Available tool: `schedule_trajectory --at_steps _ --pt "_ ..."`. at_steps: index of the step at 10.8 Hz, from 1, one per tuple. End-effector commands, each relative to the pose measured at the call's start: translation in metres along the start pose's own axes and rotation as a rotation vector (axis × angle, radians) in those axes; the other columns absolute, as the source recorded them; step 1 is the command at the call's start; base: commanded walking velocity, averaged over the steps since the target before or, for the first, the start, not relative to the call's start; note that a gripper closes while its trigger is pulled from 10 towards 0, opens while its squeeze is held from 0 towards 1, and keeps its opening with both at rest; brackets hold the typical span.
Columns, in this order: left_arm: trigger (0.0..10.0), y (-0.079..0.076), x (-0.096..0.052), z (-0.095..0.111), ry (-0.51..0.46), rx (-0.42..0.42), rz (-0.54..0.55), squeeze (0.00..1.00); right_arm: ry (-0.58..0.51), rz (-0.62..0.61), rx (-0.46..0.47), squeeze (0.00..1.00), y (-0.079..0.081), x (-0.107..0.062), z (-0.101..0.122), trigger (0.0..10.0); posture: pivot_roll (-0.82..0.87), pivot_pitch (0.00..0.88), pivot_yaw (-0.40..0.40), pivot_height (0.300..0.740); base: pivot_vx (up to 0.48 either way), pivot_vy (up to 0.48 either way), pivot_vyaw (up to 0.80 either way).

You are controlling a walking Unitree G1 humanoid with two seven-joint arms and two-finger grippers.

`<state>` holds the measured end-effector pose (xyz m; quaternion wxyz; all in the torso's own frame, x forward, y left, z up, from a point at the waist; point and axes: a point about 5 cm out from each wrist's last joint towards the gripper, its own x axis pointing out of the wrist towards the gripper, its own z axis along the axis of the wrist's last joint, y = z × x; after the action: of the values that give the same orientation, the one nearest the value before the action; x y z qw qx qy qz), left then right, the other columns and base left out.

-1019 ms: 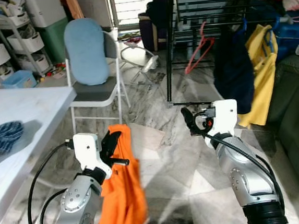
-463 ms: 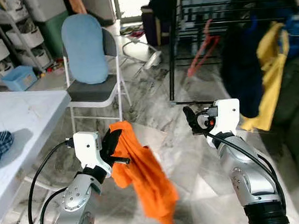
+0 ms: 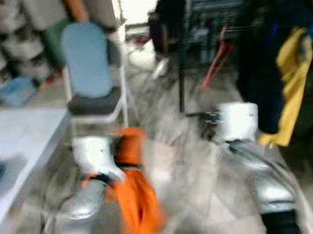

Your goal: Hang hanger

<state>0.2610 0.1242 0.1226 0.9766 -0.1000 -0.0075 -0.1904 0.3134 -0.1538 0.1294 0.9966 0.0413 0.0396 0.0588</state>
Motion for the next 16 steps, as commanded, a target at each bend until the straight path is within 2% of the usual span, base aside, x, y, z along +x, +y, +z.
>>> schedule_trajectory --at_steps 1,6,10,13,16 --pt "10.0 0.01 -0.003 0.009 -0.03 0.03 0.033 0.0 -0.026 0.051 0.013 0.0 0.017 0.004 0.007 10.0 -0.07 0.004 0.047 0.74 0.364 0.315 -0.53" --pt "10.0 0.01 -0.005 0.0 -0.007 0.03 0.043 0.0 -0.027 0.042 0.003 0.0 0.013 0.002 0.009 10.0 -0.07 0.006 0.038 0.74 0.37 0.304 -0.43" --pt "10.0 0.004 -0.005 -0.004 0.003 0.024 0.031 0.0 -0.021 0.053 0.008 0.0 0.018 0.002 0.007 10.0 -0.07 0.006 0.031 0.74 0.425 0.0 -0.45" --pt "10.0 0.001 -0.003 -0.005 0.007 0.031 0.022 0.0 -0.024 0.059 0.01 0.0 0.019 0.004 0.008 10.0 -0.07 0.001 0.035 0.74 0.445 0.0 0.0" --pt "10.0 0.004 -0.004 -0.006 0.021 0.038 0.044 0.0 -0.028 0.058 0.021 0.0 0.021 0.006 0.009 10.0 -0.06 0.013 0.037 0.74 0.477 0.0 0.0"
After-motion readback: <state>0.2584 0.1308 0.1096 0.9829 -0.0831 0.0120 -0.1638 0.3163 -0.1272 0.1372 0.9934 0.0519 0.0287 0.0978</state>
